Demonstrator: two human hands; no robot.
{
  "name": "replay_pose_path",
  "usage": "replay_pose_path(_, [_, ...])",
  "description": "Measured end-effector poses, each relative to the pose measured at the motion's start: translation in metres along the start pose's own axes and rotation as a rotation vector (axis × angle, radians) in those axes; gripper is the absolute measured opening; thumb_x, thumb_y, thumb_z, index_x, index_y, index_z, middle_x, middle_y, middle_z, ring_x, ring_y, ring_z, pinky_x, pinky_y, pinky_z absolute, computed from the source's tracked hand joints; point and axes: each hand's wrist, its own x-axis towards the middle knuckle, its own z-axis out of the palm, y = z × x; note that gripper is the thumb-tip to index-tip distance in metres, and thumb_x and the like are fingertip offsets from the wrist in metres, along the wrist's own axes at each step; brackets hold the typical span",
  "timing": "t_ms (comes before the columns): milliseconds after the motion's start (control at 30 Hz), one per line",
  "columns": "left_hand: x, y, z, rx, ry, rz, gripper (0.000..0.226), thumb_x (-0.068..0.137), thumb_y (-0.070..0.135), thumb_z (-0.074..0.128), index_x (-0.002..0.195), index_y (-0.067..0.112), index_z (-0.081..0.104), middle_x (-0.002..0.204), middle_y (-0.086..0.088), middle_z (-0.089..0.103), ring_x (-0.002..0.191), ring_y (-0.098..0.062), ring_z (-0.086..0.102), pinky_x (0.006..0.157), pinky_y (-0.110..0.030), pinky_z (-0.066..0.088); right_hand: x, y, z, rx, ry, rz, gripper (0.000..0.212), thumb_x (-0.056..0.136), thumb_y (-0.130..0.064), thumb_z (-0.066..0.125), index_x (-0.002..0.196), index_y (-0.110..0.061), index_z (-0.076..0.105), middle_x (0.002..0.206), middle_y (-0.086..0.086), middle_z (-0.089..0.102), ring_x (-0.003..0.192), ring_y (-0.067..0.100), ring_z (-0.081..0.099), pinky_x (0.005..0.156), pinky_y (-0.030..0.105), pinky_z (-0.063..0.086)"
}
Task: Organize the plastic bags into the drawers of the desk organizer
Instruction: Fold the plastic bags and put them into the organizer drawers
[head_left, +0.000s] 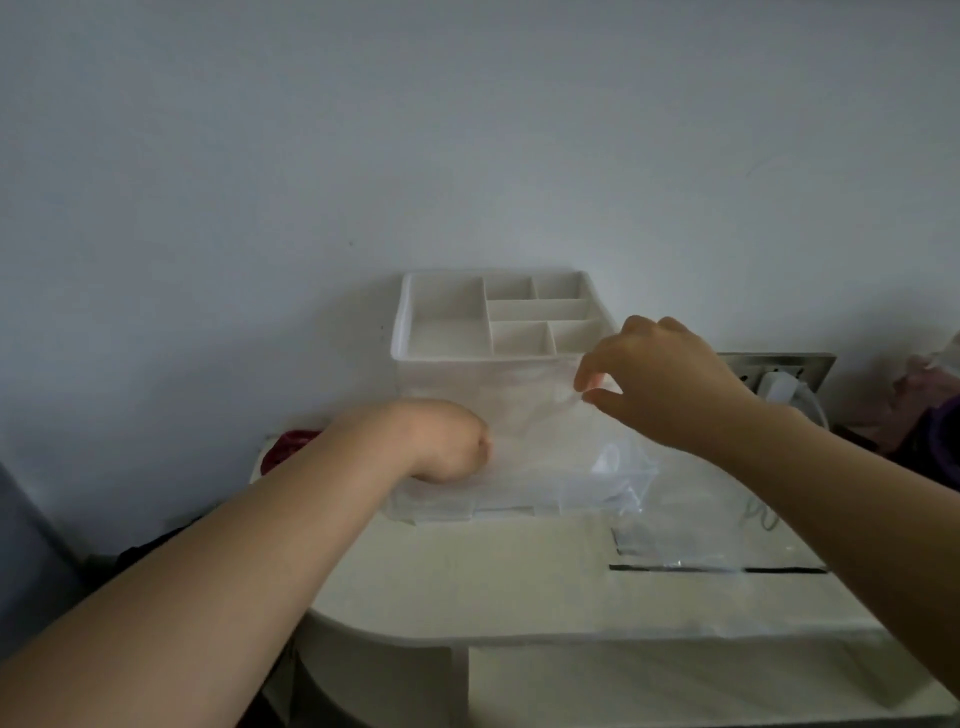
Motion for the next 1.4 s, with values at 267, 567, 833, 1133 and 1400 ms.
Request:
replay_pose_path(267, [0.004, -0.008, -0.002, 0.112, 0.076, -0.052, 0.045, 0.098, 0.037, 0.043, 0.138, 0.018, 0.043, 0.142, -0.005, 0.046, 0.126, -0.023, 0.045, 0.096, -0.026, 0.036, 0.009, -0.037, 0.004, 0.36, -0.126, -0.088, 0.022, 0.092, -0.022, 0.057, 0.11, -0.025, 0.069, 0.108, -0.005, 0.069, 0.094, 0.008, 0.062, 0.091, 0.021, 0.046])
replay_pose_path(567, [0.014, 0.004, -0.001, 0.158, 0.032, -0.116, 0.046, 0.093, 0.046, 0.049, 0.112, 0.007, 0.063, 0.117, -0.012, 0.061, 0.105, -0.028, 0.057, 0.08, -0.03, 0.041, 0.023, -0.037, 0.035, 0.099, -0.512, -0.039, 0.055, 0.087, -0.033, 0.064, 0.134, -0.012, 0.045, 0.131, 0.008, 0.05, 0.118, 0.023, 0.049, 0.1, 0.033, 0.041])
replay_pose_path(833, [0.023, 0.016, -0.003, 0.163, -0.075, -0.144, 0.041, 0.1, 0.034, 0.039, 0.132, 0.011, 0.049, 0.133, -0.012, 0.05, 0.119, -0.027, 0.048, 0.096, -0.031, 0.035, 0.032, -0.043, 0.028, 0.214, -0.696, 0.001, 0.046, 0.092, -0.034, 0.056, 0.132, -0.013, 0.048, 0.131, 0.005, 0.053, 0.119, 0.024, 0.049, 0.093, 0.027, 0.035])
replay_pose_path(1133, [0.043, 0.003, 0.009, 0.062, -0.09, -0.124, 0.088, 0.087, 0.066, 0.042, 0.152, 0.021, 0.004, 0.157, -0.014, 0.016, 0.141, -0.034, 0.022, 0.114, -0.043, 0.022, 0.019, -0.026, -0.016, 0.204, -0.454, 0.029, 0.037, 0.098, -0.025, 0.049, 0.132, -0.012, 0.053, 0.135, 0.005, 0.052, 0.122, 0.021, 0.05, 0.103, 0.03, 0.038])
replay_pose_path(1400, [0.036, 0.013, 0.001, 0.041, -0.045, -0.121, 0.076, 0.09, 0.061, 0.044, 0.148, 0.016, 0.024, 0.151, -0.01, 0.032, 0.135, -0.032, 0.032, 0.108, -0.041, 0.026, 0.019, -0.035, 0.013, 0.234, -0.621, 0.055, 0.034, 0.1, -0.025, 0.041, 0.124, -0.008, 0.058, 0.123, 0.007, 0.06, 0.11, 0.023, 0.057, 0.1, 0.033, 0.043])
